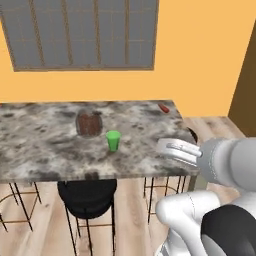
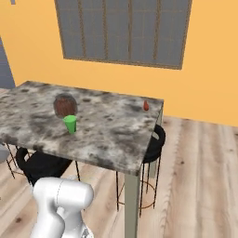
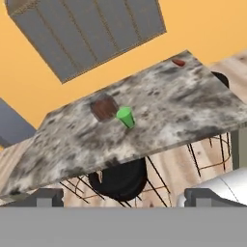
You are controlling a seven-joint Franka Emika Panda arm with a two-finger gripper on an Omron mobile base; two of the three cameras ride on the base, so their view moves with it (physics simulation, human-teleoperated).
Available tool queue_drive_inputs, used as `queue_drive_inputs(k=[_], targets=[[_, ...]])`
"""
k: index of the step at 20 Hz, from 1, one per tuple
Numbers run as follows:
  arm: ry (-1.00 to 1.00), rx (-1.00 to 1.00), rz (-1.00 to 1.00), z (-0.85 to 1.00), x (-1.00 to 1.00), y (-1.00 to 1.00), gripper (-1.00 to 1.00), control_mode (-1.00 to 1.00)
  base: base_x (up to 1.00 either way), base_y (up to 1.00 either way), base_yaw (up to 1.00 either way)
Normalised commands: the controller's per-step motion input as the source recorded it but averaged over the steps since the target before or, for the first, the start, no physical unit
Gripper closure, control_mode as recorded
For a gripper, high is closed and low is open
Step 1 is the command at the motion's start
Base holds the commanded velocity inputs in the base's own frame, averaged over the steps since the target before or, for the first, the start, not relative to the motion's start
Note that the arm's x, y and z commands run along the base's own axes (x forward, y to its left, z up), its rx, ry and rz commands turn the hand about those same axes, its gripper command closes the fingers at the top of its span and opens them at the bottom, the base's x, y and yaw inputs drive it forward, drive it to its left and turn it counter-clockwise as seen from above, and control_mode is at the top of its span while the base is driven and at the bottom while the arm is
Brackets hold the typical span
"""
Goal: Open the cabinet directly in front. Then move the wine and the cup to the dining counter with the jar on it.
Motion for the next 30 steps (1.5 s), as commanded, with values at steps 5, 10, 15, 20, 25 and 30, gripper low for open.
queue_drive_inputs(k=[5,10,15,20,25,30], targets=[[0.00,0.00,0.00,0.00,0.00,0.00,-1.00,1.00,-1.00,0.18,0.47],[0.00,0.00,0.00,0.00,0.00,0.00,-1.00,1.00,-0.59,0.03,0.79],[0.00,0.00,0.00,0.00,0.00,0.00,-1.00,1.00,0.00,0.00,1.00],[0.00,0.00,0.00,0.00,0.00,0.00,-1.00,1.00,0.00,0.00,1.00],[0.00,0.00,0.00,0.00,0.00,0.00,-1.00,1.00,0.00,0.00,1.00],[0.00,0.00,0.00,0.00,0.00,0.00,-1.00,1.00,0.00,0.00,1.00]])
